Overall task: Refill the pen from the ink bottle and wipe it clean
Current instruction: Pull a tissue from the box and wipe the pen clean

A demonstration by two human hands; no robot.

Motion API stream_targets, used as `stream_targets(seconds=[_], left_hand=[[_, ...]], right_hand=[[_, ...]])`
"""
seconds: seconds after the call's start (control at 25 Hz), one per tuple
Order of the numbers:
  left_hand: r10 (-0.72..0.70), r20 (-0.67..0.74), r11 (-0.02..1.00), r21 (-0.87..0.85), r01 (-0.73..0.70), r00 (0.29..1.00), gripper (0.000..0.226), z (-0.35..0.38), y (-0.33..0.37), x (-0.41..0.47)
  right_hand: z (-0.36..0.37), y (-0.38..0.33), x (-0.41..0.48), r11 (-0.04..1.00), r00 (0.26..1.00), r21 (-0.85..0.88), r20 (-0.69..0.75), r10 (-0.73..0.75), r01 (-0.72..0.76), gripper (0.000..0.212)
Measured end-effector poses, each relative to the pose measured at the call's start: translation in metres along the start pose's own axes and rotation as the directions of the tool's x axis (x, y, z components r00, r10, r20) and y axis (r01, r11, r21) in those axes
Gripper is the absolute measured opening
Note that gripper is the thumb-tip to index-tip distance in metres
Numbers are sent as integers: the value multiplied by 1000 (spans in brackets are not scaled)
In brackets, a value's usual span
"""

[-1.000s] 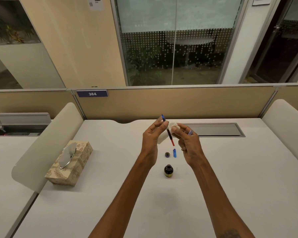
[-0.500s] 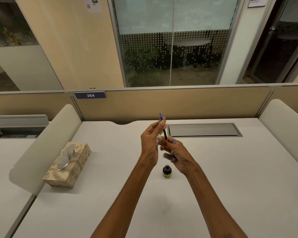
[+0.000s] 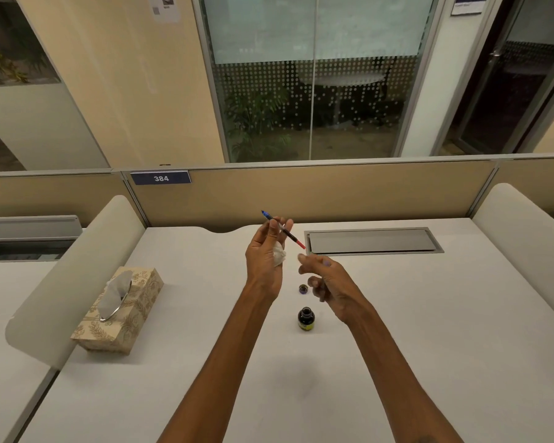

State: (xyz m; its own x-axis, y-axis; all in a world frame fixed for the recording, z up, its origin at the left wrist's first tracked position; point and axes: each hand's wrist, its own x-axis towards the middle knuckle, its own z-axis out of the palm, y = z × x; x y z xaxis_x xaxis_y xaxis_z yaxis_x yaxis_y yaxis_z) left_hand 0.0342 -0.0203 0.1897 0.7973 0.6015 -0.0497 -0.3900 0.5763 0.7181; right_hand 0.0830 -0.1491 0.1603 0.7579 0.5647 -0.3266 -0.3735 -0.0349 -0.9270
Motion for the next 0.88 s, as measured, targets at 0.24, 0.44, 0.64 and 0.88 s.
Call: stream_targets(seconds=[0.24, 0.44, 0.64, 0.88], left_hand=[[-21, -42, 1000, 8, 21, 999, 15, -7, -9, 5], [-36, -86, 999, 15, 38, 996, 15, -8, -17, 5], [-43, -125, 998, 33, 48, 991, 17, -10, -18, 4], [-62, -137, 994, 79, 74, 989, 16, -12, -20, 3]], right_hand=[[-21, -4, 0, 997, 992, 71, 125, -31, 22, 22], [-29, 2, 0, 944, 975, -245, 11, -224, 220, 36], [-36, 10, 2, 941, 952, -193, -72, -298, 279, 25], [-35, 7, 2, 931, 942, -201, -77, -326, 306, 22]])
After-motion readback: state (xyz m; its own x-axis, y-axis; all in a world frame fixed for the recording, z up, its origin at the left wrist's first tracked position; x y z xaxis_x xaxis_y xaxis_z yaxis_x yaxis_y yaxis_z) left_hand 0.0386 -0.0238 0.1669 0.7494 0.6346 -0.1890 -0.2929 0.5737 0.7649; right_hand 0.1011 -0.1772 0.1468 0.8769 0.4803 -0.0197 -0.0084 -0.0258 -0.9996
